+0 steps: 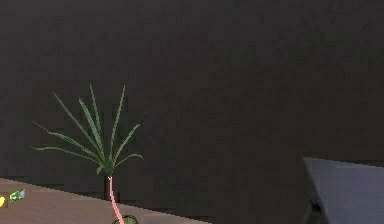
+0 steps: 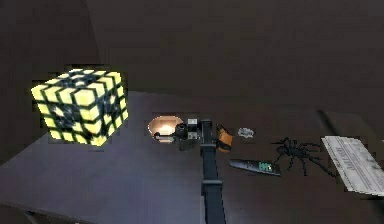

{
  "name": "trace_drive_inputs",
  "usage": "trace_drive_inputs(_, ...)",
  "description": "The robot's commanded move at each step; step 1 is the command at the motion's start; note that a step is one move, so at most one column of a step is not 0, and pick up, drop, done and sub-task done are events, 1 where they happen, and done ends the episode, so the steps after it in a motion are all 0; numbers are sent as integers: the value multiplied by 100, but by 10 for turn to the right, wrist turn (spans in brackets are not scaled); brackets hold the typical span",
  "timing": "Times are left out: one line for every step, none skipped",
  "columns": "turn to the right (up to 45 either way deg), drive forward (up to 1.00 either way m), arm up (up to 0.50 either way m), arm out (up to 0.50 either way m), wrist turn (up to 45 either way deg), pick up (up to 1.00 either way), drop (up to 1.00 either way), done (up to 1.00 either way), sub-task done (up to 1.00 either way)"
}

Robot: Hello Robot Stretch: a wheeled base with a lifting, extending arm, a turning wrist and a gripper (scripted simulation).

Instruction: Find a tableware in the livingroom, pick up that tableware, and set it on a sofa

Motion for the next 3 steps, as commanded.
trace_drive_inputs(0, 0, 0, 0, 0, 100, 0, 0, 0)
trace_drive_inputs(0, 0, 10, 0, 0, 0, 0, 0, 0)
trace_drive_inputs(0, 0, 16, 0, 0, 0, 0, 0, 0)
